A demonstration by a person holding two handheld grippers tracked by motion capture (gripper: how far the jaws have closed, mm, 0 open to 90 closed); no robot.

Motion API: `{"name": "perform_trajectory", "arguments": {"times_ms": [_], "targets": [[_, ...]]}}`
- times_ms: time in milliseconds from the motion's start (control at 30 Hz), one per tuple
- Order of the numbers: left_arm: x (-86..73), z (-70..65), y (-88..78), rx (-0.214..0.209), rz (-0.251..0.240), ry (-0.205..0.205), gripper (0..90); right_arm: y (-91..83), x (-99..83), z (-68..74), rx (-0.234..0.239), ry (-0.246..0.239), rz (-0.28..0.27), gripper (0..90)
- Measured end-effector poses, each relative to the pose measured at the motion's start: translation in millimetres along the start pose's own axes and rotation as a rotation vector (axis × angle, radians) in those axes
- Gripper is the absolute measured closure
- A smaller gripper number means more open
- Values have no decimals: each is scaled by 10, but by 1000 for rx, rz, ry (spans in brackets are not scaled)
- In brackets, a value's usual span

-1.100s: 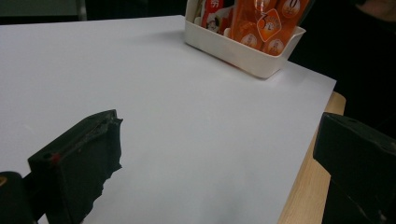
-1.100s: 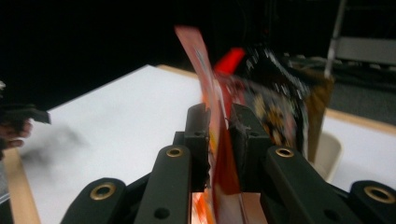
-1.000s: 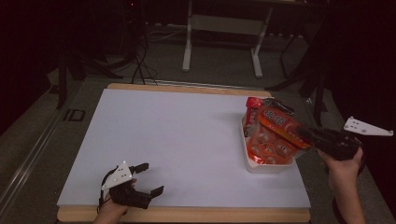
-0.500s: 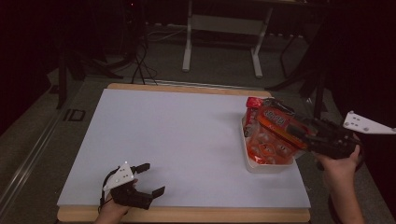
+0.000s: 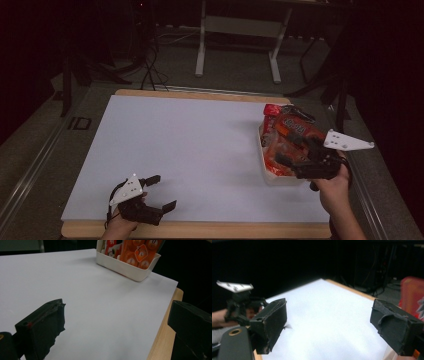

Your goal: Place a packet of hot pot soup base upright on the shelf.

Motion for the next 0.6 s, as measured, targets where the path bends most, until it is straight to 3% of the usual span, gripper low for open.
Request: {"name": "perform_trajectory", "arguments": {"times_ms": [167, 367, 500, 600], "targets": [[5, -3, -9, -4, -9, 2, 16, 142, -106, 72, 43, -9, 34, 137], [6, -4, -18, -5, -11, 4, 16, 393, -355, 166, 45, -37, 87, 139], [11, -8, -26, -4, -13, 10, 16, 504, -488, 206, 77, -21, 115, 141], [12, -14, -34, -6, -15, 10, 16, 552, -557, 217, 75, -13, 125, 139]]}}
Point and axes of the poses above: each handheld gripper's, and its own axes: y roughly forward along the jaws, x roughly out of its top, z roughly to its left, the point moved 2 cm from there along y, roughly forward along the jaws, and after that the axes turned 6 degrees about z, right-handed, at the moved point
